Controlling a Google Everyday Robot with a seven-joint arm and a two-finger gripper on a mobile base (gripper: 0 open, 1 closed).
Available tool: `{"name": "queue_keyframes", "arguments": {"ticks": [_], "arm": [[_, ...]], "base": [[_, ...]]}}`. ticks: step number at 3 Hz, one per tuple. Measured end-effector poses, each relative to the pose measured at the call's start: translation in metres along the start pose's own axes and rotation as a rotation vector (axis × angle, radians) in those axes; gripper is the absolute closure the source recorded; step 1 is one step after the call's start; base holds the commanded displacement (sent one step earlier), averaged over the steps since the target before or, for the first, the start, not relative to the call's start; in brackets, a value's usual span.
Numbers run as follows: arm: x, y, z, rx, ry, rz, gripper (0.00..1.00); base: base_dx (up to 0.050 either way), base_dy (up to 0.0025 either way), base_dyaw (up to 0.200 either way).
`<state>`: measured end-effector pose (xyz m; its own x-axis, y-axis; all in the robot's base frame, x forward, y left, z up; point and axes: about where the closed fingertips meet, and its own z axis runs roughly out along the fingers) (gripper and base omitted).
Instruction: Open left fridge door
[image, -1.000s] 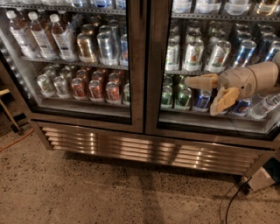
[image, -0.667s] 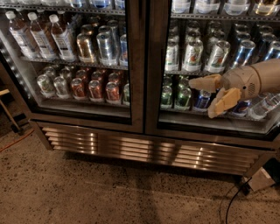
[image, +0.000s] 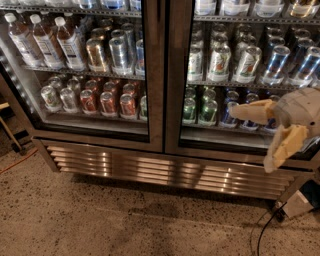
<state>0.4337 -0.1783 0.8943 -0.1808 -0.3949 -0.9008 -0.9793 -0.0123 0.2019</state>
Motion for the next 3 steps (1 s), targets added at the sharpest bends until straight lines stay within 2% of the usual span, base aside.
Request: {"name": "queue_keyframes", "arguments": {"ticks": [1,2,3], "arm": [[0.0,-0.002,0.0,0.017,-0.005,0.003,0.0],[-0.007,-0.014,0.007,-0.109,-0.13,0.042,0.0],[-0.008,-0.031,0.015,-0.273,-0.421,0.077,0.0]], "base": [[0.0,0.0,0.0],[0.0,0.0,0.0],[0.0,0.0,0.0]]}}
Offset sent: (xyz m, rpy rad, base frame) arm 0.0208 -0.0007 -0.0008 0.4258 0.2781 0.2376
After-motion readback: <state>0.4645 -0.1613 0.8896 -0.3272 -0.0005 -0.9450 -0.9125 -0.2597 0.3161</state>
